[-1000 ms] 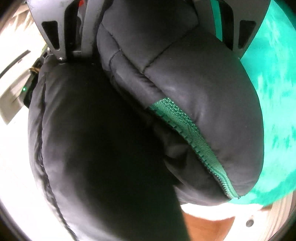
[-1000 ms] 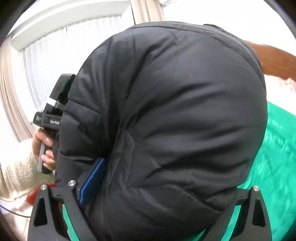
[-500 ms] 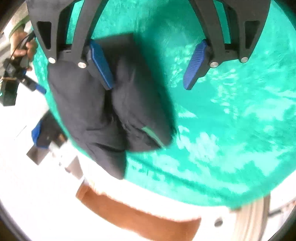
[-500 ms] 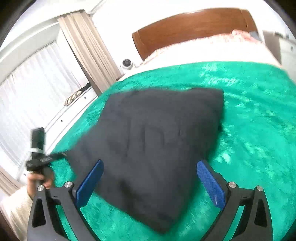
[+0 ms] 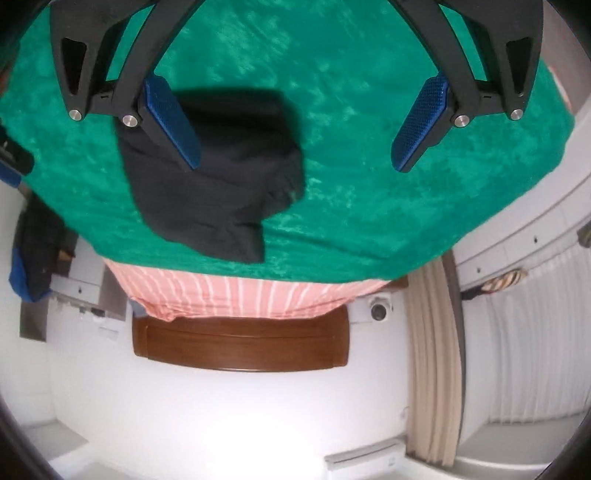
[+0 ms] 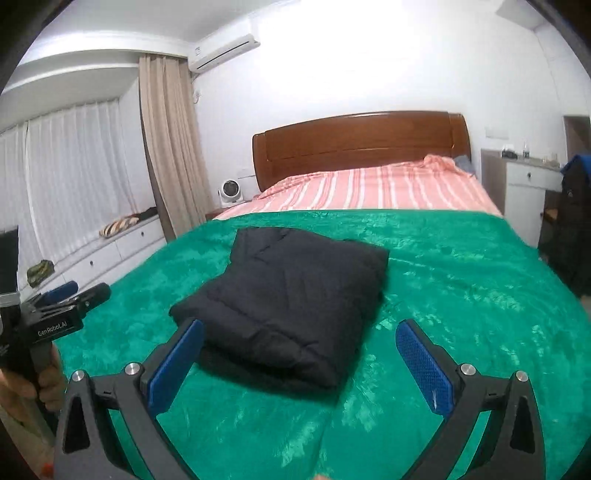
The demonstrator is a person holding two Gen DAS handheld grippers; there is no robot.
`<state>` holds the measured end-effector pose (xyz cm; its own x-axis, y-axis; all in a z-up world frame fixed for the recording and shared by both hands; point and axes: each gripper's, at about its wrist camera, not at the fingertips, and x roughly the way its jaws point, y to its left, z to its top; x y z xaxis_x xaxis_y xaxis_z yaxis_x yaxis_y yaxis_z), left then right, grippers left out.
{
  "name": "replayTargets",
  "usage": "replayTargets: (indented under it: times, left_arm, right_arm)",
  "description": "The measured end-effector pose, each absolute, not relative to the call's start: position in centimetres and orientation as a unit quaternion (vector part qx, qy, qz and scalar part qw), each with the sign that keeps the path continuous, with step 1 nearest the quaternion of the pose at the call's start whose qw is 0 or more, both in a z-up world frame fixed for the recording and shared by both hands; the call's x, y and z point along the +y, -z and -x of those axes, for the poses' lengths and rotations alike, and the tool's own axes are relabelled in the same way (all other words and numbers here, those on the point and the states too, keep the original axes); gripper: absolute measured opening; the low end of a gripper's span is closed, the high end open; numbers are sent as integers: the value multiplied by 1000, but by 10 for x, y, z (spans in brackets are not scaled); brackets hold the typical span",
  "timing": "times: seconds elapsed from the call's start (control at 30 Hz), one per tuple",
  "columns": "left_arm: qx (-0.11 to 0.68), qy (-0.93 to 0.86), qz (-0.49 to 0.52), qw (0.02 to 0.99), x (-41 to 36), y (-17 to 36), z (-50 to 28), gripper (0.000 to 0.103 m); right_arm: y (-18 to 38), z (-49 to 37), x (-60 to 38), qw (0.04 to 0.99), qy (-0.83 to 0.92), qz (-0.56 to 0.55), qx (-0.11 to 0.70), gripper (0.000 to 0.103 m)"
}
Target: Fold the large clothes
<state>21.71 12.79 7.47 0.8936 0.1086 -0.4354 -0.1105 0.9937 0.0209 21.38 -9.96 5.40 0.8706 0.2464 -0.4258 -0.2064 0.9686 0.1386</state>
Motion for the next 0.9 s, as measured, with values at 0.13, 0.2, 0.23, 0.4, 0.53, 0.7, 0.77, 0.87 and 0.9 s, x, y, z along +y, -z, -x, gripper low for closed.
replayTargets:
  times: [0.13,0.2,0.23,0.4,0.53,0.7,0.77,0.87,0.9]
  left_arm:
    - [242,-67,-18,968,112,-80,-191,103]
    - [263,-63,-15,963,105,-76,-188,103]
    - [268,-57,-11,962,104,-72,-187,103]
    - [286,-52,-11,957,96,-69,-170,103]
    - [294,-42,-32,954,86,-73,-155,103]
    - [313,-34,-34,949,80,-73,-143,103]
    - [316,-32,-28,948,80,-74,-138,103]
    - [314,-27,-35,948,78,-78,-131,103]
    - [313,-24,-36,949,77,-79,-130,103]
  right_arm:
    - [-60,-179,-104,968,-109,3,227,103]
    - [-63,-165,-107,971,-90,15,223,103]
    - [-66,-158,-109,972,-75,17,221,103]
    - [-68,-135,-107,971,-49,9,235,103]
    - [-68,-123,-96,966,-58,12,253,103]
    - [-73,-112,-87,961,-64,12,270,103]
    - [-75,-108,-86,959,-66,8,275,103]
    - [-78,-106,-85,955,-66,0,289,103]
    - [-79,-106,-84,953,-64,0,297,103]
